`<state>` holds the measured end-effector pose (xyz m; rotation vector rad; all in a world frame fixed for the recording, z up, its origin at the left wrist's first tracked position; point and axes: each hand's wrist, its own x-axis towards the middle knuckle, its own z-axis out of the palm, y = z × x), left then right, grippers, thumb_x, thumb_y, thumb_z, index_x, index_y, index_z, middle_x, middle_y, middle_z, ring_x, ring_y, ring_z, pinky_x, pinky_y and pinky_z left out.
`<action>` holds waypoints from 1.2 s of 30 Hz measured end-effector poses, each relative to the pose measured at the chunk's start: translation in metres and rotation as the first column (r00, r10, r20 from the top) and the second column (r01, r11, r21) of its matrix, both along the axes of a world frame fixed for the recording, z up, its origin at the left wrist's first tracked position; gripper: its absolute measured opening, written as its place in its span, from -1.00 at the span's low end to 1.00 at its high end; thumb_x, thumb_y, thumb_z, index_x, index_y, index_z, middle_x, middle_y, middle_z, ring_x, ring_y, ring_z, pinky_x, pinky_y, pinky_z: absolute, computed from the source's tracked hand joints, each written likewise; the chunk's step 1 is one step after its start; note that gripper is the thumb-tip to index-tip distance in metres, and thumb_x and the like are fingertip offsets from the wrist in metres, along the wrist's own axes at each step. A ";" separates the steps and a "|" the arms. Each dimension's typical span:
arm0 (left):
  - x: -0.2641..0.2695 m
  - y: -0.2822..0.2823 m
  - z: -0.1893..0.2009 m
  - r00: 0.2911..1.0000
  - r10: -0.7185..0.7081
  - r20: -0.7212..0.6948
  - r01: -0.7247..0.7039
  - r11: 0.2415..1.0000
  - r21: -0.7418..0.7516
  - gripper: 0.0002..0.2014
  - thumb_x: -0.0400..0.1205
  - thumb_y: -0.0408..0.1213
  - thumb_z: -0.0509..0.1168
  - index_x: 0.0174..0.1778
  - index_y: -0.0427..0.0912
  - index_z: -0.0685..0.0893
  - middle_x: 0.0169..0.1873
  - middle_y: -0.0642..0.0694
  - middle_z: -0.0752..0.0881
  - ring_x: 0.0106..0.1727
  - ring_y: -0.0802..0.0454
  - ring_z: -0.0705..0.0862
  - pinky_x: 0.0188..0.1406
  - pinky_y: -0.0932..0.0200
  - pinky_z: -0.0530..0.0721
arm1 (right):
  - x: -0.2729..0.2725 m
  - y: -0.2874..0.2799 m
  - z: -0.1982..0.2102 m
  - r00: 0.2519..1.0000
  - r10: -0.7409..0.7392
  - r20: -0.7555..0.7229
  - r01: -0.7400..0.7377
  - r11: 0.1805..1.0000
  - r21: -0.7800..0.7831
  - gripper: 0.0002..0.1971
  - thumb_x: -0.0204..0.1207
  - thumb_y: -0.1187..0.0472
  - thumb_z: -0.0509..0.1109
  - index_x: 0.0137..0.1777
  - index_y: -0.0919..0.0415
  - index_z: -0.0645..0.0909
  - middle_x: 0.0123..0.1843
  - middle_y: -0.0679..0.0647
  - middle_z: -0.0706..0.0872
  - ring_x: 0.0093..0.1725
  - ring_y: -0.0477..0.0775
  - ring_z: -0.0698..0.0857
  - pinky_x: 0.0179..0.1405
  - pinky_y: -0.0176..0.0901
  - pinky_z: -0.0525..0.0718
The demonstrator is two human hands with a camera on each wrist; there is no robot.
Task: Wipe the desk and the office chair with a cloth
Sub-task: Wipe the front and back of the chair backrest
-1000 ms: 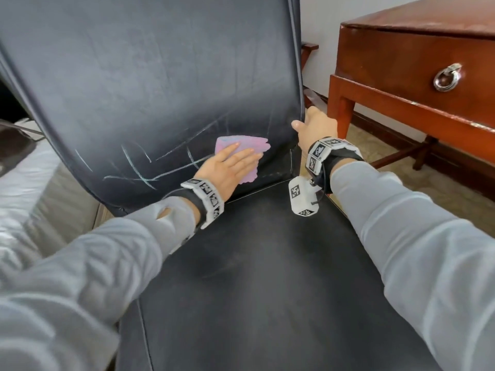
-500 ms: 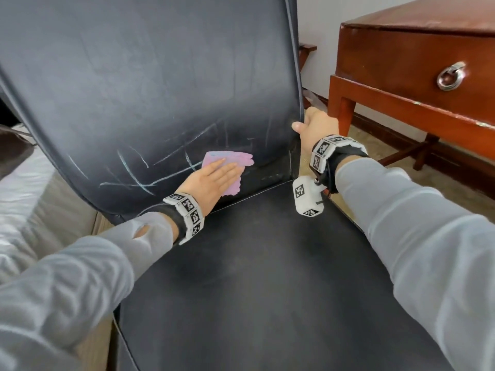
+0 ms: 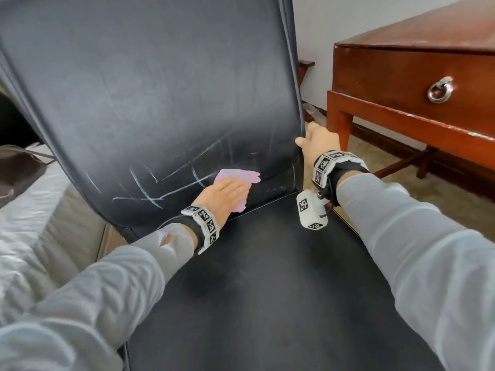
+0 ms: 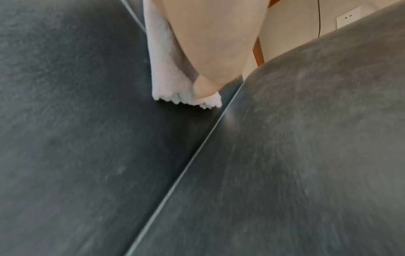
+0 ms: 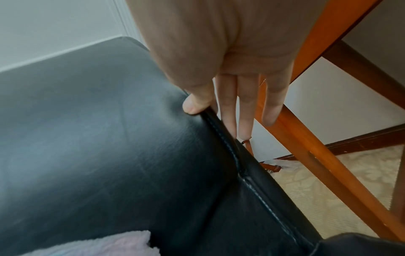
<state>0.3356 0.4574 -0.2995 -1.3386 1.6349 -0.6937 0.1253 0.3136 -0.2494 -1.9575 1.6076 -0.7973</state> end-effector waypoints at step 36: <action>0.011 0.003 -0.020 0.995 0.024 0.101 -0.025 1.000 0.007 -0.26 0.81 -0.03 -0.03 0.74 -0.20 -0.33 0.75 -0.06 -0.31 0.74 -0.09 -0.38 0.54 -0.20 -0.55 | -0.005 -0.001 0.000 0.997 -0.023 -0.072 0.018 0.997 -0.069 -0.78 0.69 0.03 0.34 -0.02 0.18 0.45 0.11 0.25 0.73 0.10 0.29 0.67 -0.03 -0.06 0.54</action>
